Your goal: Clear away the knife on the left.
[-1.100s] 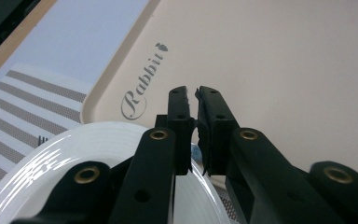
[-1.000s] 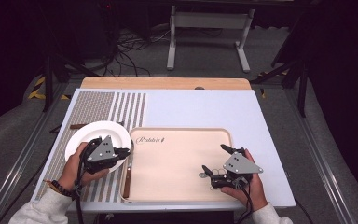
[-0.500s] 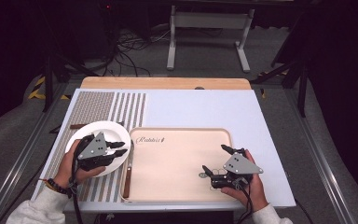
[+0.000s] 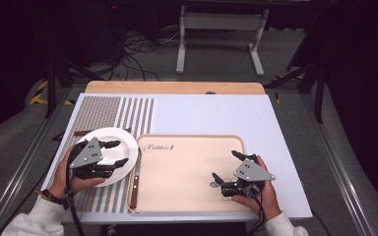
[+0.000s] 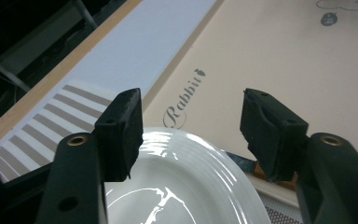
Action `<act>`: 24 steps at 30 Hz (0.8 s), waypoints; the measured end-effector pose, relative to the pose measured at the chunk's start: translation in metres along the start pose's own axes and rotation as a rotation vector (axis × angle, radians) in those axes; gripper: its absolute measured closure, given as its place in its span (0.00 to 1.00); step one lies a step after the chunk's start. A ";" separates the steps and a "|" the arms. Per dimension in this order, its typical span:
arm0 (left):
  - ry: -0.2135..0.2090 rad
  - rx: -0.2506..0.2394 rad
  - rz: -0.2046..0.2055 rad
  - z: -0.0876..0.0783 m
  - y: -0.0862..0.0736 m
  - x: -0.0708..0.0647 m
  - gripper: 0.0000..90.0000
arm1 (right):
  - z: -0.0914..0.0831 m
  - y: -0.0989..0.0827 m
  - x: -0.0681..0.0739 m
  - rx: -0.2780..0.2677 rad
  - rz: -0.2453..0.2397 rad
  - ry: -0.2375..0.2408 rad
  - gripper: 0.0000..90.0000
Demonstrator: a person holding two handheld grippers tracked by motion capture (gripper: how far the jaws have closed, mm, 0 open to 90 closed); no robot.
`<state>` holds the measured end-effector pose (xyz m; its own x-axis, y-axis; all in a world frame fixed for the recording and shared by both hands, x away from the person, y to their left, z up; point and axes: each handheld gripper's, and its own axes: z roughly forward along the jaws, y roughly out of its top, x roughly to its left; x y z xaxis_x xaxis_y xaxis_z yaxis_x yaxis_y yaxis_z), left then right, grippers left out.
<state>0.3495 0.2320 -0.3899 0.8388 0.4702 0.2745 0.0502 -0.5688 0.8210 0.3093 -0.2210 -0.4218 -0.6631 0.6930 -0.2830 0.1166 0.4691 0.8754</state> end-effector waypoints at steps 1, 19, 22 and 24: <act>0.010 -0.002 -0.010 -0.001 -0.001 0.001 0.38 | 0.000 0.000 0.000 -0.002 0.001 0.001 0.10; 0.075 -0.071 -0.096 -0.018 -0.015 0.015 0.10 | 0.005 0.003 -0.003 -0.006 0.006 0.009 0.09; 0.082 -0.076 -0.112 -0.020 -0.018 0.019 0.10 | 0.005 0.003 -0.003 -0.005 0.010 0.010 0.09; 0.090 -0.073 -0.118 -0.021 -0.019 0.020 0.10 | 0.005 0.004 -0.004 -0.005 0.010 0.011 0.09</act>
<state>0.3538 0.2670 -0.3896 0.7771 0.5916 0.2147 0.1034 -0.4565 0.8837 0.3162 -0.2189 -0.4197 -0.6697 0.6917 -0.2702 0.1194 0.4594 0.8802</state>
